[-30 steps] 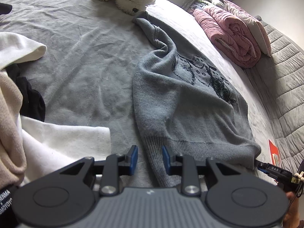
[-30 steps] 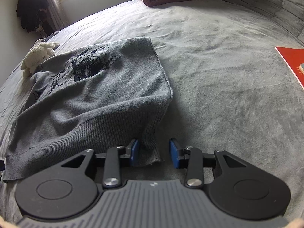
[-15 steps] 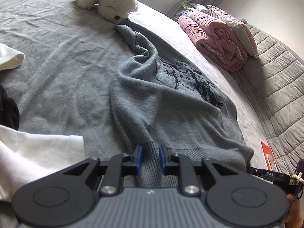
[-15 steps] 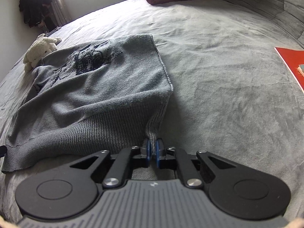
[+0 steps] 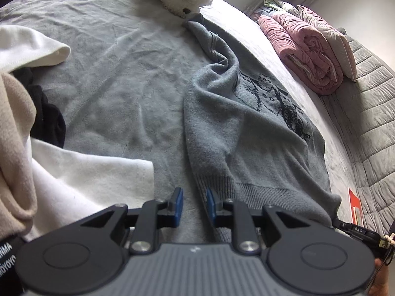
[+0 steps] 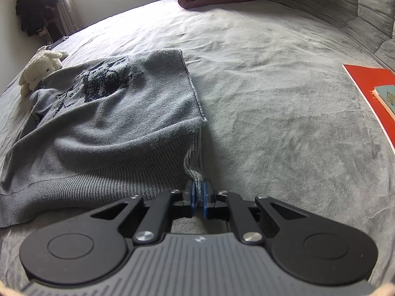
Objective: Fold clothes
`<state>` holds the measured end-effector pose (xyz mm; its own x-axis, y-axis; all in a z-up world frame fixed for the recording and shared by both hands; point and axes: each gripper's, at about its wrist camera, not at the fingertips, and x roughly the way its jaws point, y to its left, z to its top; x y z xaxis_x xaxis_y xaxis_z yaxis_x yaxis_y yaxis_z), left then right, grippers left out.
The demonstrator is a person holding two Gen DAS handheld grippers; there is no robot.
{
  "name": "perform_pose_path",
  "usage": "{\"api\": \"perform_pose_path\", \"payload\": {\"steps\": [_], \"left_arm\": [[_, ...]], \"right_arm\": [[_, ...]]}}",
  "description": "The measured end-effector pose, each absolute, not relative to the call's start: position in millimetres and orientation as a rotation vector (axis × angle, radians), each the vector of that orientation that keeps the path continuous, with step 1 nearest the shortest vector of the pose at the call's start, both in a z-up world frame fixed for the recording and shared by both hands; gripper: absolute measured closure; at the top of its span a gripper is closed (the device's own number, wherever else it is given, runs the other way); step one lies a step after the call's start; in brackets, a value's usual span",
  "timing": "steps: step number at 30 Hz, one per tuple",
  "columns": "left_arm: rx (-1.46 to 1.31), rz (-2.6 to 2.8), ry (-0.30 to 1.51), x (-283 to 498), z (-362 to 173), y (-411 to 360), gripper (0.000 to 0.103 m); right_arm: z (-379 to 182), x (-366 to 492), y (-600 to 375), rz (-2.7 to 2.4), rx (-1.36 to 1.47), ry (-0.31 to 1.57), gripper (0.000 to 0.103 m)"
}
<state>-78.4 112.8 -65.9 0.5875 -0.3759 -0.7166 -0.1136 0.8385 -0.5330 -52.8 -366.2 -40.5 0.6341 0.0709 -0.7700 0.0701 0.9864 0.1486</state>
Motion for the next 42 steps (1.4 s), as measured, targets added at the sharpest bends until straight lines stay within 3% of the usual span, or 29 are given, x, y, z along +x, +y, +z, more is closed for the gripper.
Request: {"api": "perform_pose_path", "payload": {"steps": [6,7,8,20,27,42], "left_arm": [[-0.596,-0.195,0.937,-76,-73,106,0.083],[-0.573,-0.201,0.941,-75,-73,103,0.099],[-0.564,-0.194,0.941,-76,-71,103,0.101],[-0.436,-0.183,0.898,-107,-17,110,0.102],[-0.394,-0.180,0.917,-132,-11,121,0.102],[-0.358,-0.171,1.032,-126,-46,122,0.099]], "right_arm": [[-44,-50,-361,-0.002,0.140,0.887,0.096],[-44,-51,-360,-0.002,0.138,0.886,0.096],[-43,-51,-360,-0.003,0.135,0.886,0.096],[-4,-84,-355,0.026,0.070,0.906,0.097],[14,-109,-350,0.054,0.042,0.901,0.097],[-37,-96,-340,0.034,0.036,1.048,0.093]]}}
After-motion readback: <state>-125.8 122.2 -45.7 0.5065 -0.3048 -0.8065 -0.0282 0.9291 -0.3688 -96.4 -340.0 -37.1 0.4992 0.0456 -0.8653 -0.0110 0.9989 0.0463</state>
